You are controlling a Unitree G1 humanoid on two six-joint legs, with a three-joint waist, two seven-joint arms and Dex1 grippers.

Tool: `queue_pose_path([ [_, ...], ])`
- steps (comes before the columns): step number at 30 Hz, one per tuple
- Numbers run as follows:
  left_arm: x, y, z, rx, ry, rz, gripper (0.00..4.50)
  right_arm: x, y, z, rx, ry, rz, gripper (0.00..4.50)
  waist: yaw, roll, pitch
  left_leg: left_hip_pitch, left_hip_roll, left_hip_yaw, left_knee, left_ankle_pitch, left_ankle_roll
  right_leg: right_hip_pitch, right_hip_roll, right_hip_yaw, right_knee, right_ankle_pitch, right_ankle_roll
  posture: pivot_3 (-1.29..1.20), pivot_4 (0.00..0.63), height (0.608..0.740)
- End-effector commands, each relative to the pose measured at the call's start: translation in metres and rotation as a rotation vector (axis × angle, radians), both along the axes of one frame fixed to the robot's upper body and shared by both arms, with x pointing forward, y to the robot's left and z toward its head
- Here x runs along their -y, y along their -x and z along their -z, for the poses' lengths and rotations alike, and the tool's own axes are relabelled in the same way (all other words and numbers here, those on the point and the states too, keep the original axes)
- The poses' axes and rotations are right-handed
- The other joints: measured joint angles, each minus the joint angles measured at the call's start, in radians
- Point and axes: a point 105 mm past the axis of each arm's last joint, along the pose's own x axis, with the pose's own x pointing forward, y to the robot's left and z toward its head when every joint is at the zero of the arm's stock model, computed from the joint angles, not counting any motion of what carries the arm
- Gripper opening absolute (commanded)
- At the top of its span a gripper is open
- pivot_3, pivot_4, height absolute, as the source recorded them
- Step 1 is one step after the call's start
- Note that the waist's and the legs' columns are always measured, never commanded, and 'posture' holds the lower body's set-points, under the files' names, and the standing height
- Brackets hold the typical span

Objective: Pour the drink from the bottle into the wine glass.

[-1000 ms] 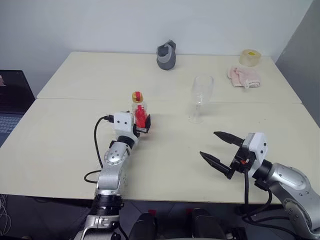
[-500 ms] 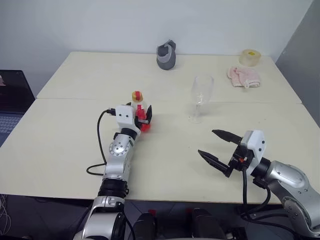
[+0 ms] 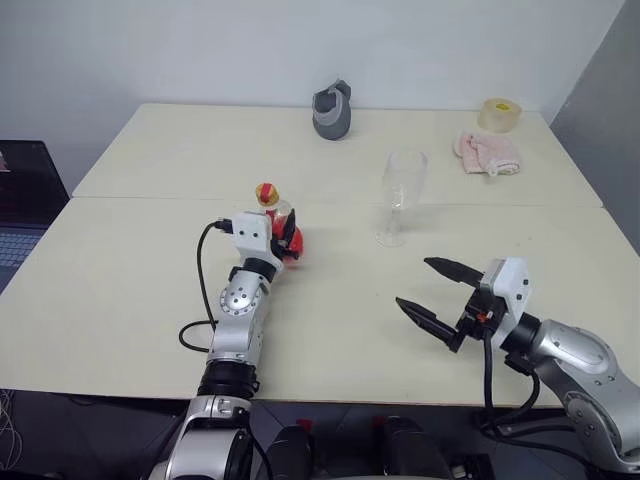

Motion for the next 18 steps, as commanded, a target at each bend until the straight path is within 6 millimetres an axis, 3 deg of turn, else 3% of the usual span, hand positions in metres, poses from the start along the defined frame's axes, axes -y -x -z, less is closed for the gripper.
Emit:
queue_pose_path([
  [1, 0.006, 0.003, -0.02, 0.061, -0.012, 0.028, 1.47, -0.002, -0.005, -0.016, 0.035, -0.041, 0.016, 4.5, 0.0, 0.0, 0.0, 0.0, 0.0, 0.0, 0.0, 0.0, 0.0, 0.0, 0.0, 0.0, 0.0, 0.0, 0.0, 0.0, 0.15, 0.74],
  [7, 0.023, 0.005, -0.033, 0.063, -0.113, 0.191, 1.41, -0.009, -0.03, -0.045, 0.056, -0.069, 0.063, 4.5, -0.003, 0.0, 0.0, 0.0, 0.0, 0.0, 0.0, 0.0, 0.0, -0.001, 0.0, 0.0, 0.001, 0.0, 0.0, 0.0, 0.15, 0.74],
  [13, 0.037, 0.012, -0.052, 0.08, -0.237, 0.417, 1.41, -0.041, -0.052, -0.076, 0.09, -0.078, 0.009, 4.5, -0.005, 0.0, 0.0, -0.001, 0.0, -0.001, 0.0, 0.0, 0.0, -0.002, 0.0, -0.001, 0.0, 0.0, 0.0, 0.0, 0.15, 0.74],
  [18, 0.051, 0.018, -0.059, 0.099, -0.265, 0.545, 1.41, -0.059, -0.06, -0.089, 0.076, -0.131, -0.014, 4.5, -0.006, 0.0, 0.0, -0.002, 0.0, -0.003, 0.0, 0.0, 0.0, -0.002, 0.0, -0.001, 0.0, 0.0, 0.0, 0.0, 0.15, 0.74],
])
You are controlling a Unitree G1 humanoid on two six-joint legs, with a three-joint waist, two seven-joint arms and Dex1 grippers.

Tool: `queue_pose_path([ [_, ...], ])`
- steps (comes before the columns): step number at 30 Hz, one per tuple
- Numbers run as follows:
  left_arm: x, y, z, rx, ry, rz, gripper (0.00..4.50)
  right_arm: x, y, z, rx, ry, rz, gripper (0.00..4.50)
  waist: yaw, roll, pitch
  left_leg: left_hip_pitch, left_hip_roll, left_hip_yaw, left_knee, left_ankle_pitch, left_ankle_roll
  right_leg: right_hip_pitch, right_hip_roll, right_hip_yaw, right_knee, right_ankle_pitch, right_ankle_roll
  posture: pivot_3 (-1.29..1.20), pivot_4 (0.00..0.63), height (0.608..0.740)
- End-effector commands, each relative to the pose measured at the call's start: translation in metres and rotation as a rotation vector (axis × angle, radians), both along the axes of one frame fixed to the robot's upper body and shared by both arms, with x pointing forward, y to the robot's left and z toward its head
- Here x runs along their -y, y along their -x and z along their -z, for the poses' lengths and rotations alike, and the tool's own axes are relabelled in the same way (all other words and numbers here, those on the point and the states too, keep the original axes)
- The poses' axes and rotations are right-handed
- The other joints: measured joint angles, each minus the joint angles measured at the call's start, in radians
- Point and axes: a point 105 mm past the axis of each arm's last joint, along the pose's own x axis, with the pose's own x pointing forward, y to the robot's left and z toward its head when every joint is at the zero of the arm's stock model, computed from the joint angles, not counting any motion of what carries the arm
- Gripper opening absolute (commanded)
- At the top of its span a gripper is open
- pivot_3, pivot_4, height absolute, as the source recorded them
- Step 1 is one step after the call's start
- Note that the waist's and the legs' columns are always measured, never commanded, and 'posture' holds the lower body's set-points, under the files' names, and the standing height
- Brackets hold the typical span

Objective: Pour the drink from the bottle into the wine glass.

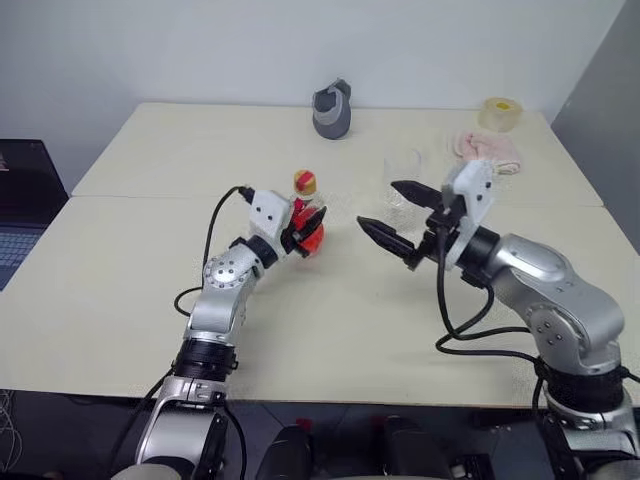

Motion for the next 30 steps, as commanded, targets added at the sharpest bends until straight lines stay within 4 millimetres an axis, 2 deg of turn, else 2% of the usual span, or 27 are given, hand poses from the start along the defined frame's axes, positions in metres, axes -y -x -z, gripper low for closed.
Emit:
queue_pose_path([
  [1, 0.015, 0.009, -0.024, 0.069, 0.006, 0.118, 1.41, -0.009, -0.003, -0.012, 0.004, -0.041, -0.012, 4.5, 0.0, 0.0, 0.0, 0.0, 0.0, -0.001, 0.0, 0.0, 0.0, 0.0, 0.0, 0.0, 0.0, 0.0, 0.0, 0.0, 0.15, 0.74],
  [8, 0.036, 0.024, -0.03, 0.038, 0.037, 0.285, 1.41, -0.025, -0.01, -0.03, -0.008, -0.105, -0.033, 4.5, -0.002, 0.0, 0.0, -0.001, 0.0, -0.002, 0.0, 0.0, 0.0, -0.001, 0.0, 0.0, 0.001, 0.0, 0.0, 0.0, 0.15, 0.74],
  [13, 0.044, 0.026, -0.033, 0.018, 0.064, 0.325, 1.41, -0.036, -0.007, -0.028, -0.02, -0.098, -0.073, 4.5, -0.003, 0.0, 0.0, 0.0, 0.0, -0.003, 0.0, 0.0, 0.0, -0.001, 0.0, 0.0, 0.001, 0.0, 0.0, 0.0, 0.15, 0.74],
  [24, 0.053, 0.022, -0.037, 0.028, 0.065, 0.345, 1.41, -0.041, -0.017, -0.03, -0.03, -0.097, -0.076, 4.5, -0.004, 0.0, 0.0, 0.0, 0.0, -0.002, 0.0, 0.0, 0.0, -0.001, 0.0, 0.0, 0.001, 0.0, 0.0, 0.0, 0.15, 0.74],
  [27, 0.054, 0.023, -0.036, 0.03, 0.063, 0.348, 1.4, -0.042, -0.017, -0.031, -0.046, -0.114, -0.081, 3.9, -0.004, 0.0, 0.0, 0.0, 0.0, -0.003, 0.0, 0.0, 0.0, -0.002, 0.0, 0.0, 0.001, 0.0, 0.0, 0.0, 0.15, 0.74],
  [30, 0.056, 0.024, -0.035, 0.031, 0.062, 0.352, 1.4, -0.043, -0.018, -0.033, -0.068, -0.149, -0.081, 2.85, -0.004, 0.0, 0.0, 0.0, 0.0, -0.003, 0.0, 0.0, 0.0, -0.002, 0.0, 0.0, 0.001, 0.0, 0.0, 0.0, 0.15, 0.74],
])
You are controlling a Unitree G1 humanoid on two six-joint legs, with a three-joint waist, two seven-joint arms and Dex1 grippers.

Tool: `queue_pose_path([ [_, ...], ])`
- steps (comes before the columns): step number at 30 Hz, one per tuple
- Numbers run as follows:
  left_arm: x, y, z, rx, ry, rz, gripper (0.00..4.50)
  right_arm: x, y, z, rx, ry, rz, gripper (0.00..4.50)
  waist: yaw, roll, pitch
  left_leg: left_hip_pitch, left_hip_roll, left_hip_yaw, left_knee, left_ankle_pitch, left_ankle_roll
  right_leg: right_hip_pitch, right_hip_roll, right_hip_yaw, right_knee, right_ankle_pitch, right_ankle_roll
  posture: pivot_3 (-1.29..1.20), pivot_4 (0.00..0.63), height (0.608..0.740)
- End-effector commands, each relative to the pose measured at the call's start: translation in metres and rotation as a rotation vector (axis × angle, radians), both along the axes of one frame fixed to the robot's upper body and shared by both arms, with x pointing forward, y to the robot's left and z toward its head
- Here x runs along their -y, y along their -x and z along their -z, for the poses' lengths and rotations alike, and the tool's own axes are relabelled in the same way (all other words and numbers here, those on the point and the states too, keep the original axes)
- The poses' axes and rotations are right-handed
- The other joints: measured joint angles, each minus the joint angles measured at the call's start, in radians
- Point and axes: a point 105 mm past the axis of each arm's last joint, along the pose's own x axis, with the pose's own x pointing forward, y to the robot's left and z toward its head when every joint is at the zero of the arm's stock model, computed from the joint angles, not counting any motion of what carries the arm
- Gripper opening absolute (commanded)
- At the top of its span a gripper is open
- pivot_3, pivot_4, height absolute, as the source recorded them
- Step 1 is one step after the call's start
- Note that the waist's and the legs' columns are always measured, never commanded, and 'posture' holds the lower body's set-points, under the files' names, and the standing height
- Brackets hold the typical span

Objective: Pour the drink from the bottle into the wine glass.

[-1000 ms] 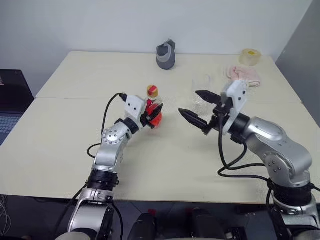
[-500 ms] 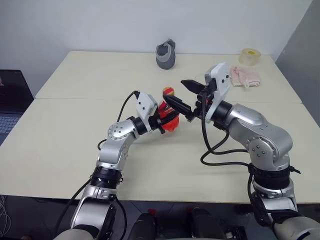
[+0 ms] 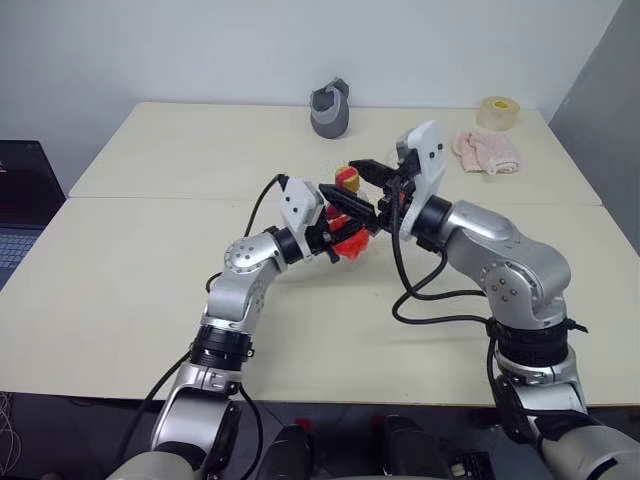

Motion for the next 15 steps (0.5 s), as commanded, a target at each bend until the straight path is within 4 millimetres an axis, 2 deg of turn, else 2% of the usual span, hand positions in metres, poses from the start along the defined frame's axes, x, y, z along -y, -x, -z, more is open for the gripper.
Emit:
queue_pose_path([
  [1, 0.005, 0.004, -0.016, 0.069, 0.016, 0.017, 1.4, -0.001, 0.003, -0.016, 0.017, -0.055, -0.011, 2.52, 0.0, 0.0, 0.0, 0.0, 0.0, 0.0, 0.0, 0.0, 0.0, 0.0, 0.0, 0.0, 0.0, 0.0, 0.0, 0.0, 0.15, 0.74],
  [4, 0.004, 0.005, -0.013, 0.066, 0.013, 0.018, 1.4, -0.001, 0.002, -0.018, -0.002, -0.077, -0.007, 1.45, 0.0, 0.0, 0.0, 0.0, 0.0, 0.0, 0.0, 0.0, 0.0, 0.0, 0.0, 0.0, 0.0, 0.0, 0.0, 0.0, 0.15, 0.74],
  [5, 0.004, 0.005, -0.013, 0.064, 0.012, 0.017, 1.4, 0.0, 0.002, -0.018, -0.005, -0.08, -0.006, 1.36, 0.0, 0.0, 0.0, 0.0, 0.0, 0.0, 0.0, 0.0, 0.0, 0.0, 0.0, 0.0, 0.0, 0.0, 0.0, 0.0, 0.15, 0.74],
  [10, 0.005, 0.008, -0.01, 0.059, 0.011, 0.023, 1.4, -0.002, 0.004, -0.021, -0.004, -0.079, -0.022, 1.35, 0.0, 0.0, 0.0, 0.0, 0.0, 0.0, 0.0, 0.0, 0.0, 0.0, 0.0, 0.0, 0.0, 0.0, 0.0, 0.0, 0.15, 0.74],
  [15, 0.005, 0.016, -0.012, 0.058, 0.012, 0.048, 1.4, -0.007, 0.013, -0.02, 0.059, -0.005, -0.094, 1.35, -0.001, 0.0, 0.0, 0.0, 0.0, 0.0, 0.0, 0.0, 0.0, 0.0, 0.0, 0.0, 0.0, 0.0, 0.0, 0.0, 0.15, 0.74],
])
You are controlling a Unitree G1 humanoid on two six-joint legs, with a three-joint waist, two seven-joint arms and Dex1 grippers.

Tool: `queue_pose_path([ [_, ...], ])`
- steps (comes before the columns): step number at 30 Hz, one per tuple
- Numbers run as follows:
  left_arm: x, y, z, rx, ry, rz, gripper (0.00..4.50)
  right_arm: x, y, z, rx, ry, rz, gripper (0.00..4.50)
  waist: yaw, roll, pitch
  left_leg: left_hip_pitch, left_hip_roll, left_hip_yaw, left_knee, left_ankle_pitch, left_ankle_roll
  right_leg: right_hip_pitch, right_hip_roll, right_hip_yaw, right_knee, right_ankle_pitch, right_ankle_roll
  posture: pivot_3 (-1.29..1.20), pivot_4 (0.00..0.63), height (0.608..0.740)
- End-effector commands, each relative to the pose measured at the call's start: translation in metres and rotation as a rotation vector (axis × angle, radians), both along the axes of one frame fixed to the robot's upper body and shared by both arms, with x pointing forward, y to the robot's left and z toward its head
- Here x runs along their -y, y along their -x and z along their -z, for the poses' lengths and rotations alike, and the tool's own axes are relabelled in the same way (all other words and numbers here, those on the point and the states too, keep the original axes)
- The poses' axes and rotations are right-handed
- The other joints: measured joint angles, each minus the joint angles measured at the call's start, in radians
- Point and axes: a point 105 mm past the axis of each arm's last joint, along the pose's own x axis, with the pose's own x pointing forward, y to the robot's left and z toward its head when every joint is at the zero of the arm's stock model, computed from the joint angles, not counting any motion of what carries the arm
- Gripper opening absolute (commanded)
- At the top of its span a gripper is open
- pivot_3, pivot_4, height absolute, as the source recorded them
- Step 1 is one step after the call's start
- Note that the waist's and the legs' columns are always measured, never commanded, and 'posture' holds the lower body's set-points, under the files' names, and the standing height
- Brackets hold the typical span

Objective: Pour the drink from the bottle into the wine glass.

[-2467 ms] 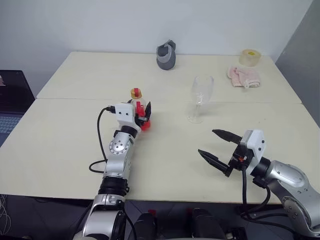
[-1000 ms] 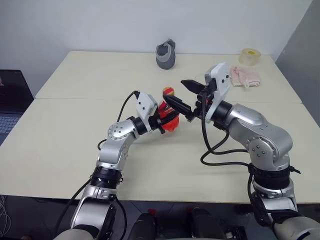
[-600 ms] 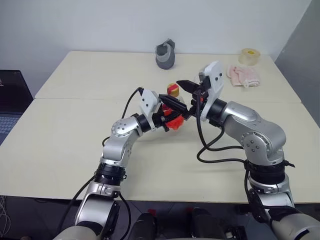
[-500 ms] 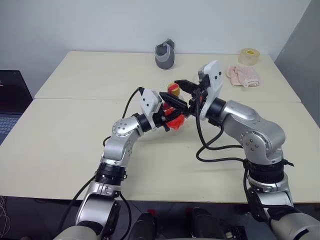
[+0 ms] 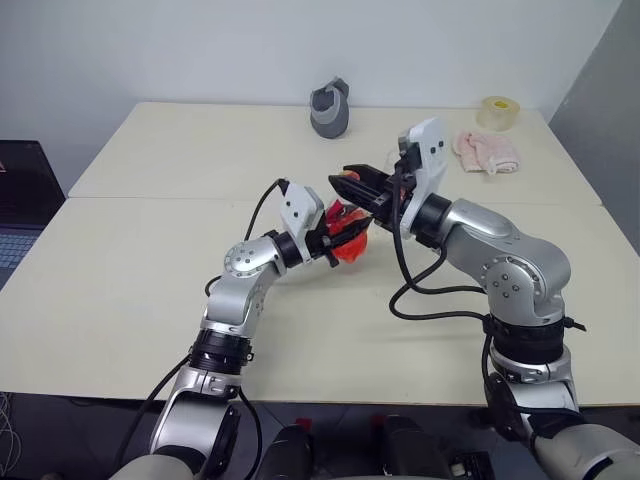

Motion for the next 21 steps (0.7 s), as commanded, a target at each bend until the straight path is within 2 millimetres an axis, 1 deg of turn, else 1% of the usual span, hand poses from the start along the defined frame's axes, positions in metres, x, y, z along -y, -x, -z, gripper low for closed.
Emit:
queue_pose_path([
  [1, 0.006, 0.016, -0.02, 0.072, 0.021, 0.066, 1.4, -0.011, 0.019, -0.021, 0.136, 0.021, -0.143, 1.35, -0.001, 0.0, 0.0, 0.0, 0.0, 0.0, 0.0, 0.0, 0.0, 0.0, 0.0, 0.0, 0.0, 0.0, 0.0, 0.0, 0.15, 0.74],
  [3, 0.003, 0.026, -0.024, 0.085, 0.019, 0.096, 1.4, -0.011, 0.027, -0.024, 0.168, 0.047, -0.232, 1.35, -0.003, 0.0, 0.0, 0.0, 0.0, 0.0, 0.0, 0.0, 0.0, 0.0, 0.0, 0.0, 0.0, 0.0, 0.0, 0.0, 0.15, 0.74],
  [6, -0.001, 0.047, -0.029, 0.089, 0.014, 0.166, 1.4, -0.011, 0.04, -0.029, 0.183, 0.05, -0.4, 1.35, -0.007, 0.0, 0.0, 0.0, 0.0, 0.0, 0.0, 0.0, 0.001, 0.0, 0.0, 0.0, 0.0, 0.0, 0.0, 0.0, 0.15, 0.74],
  [8, -0.003, 0.063, -0.032, 0.067, 0.017, 0.218, 1.4, -0.011, 0.049, -0.03, 0.213, 0.086, -0.515, 1.35, -0.011, 0.001, 0.001, 0.0, 0.0, 0.0, -0.001, -0.001, 0.001, 0.0, 0.0, 0.0, 0.0, 0.0, 0.0, 0.0, 0.15, 0.74],
  [11, -0.008, 0.085, -0.037, 0.027, 0.02, 0.277, 1.4, -0.011, 0.054, -0.029, 0.229, 0.126, -0.611, 1.35, -0.015, 0.001, 0.001, 0.0, 0.001, 0.0, -0.001, -0.002, 0.003, 0.0, 0.0, 0.0, 0.0, 0.0, 0.0, 0.0, 0.15, 0.74],
  [13, -0.01, 0.09, -0.04, 0.013, 0.02, 0.278, 1.4, -0.011, 0.052, -0.03, 0.223, 0.127, -0.629, 1.35, -0.016, 0.001, 0.001, 0.0, 0.001, -0.001, -0.001, -0.002, 0.004, 0.0, 0.0, 0.0, 0.0, 0.0, 0.0, 0.0, 0.15, 0.74],
  [16, -0.014, 0.087, -0.041, 0.003, 0.025, 0.24, 1.4, -0.008, 0.048, -0.03, 0.211, 0.122, -0.632, 1.35, -0.015, 0.001, 0.001, 0.001, 0.001, -0.001, 0.0, -0.002, 0.004, 0.001, 0.0, -0.001, 0.0, 0.0, 0.0, 0.0, 0.15, 0.74],
  [17, -0.015, 0.086, -0.041, -0.003, 0.029, 0.224, 1.4, -0.006, 0.047, -0.03, 0.204, 0.121, -0.633, 2.05, -0.014, 0.001, 0.001, 0.0, 0.001, -0.001, 0.0, -0.002, 0.004, 0.001, 0.0, -0.001, 0.0, 0.0, 0.0, 0.0, 0.15, 0.74],
  [18, -0.016, 0.084, -0.041, -0.011, 0.032, 0.211, 1.4, -0.005, 0.046, -0.029, 0.196, 0.119, -0.634, 2.3, -0.013, 0.001, 0.001, 0.0, 0.001, -0.001, 0.0, -0.002, 0.004, 0.001, 0.0, -0.001, -0.001, 0.0, 0.0, 0.0, 0.15, 0.74],
  [21, -0.018, 0.082, -0.038, -0.022, 0.026, 0.19, 1.4, 0.001, 0.047, -0.03, 0.178, 0.118, -0.625, 3.37, -0.011, 0.001, 0.001, 0.0, 0.001, -0.001, 0.0, -0.001, 0.001, 0.001, 0.0, 0.0, -0.001, 0.0, 0.0, 0.0, 0.15, 0.74],
])
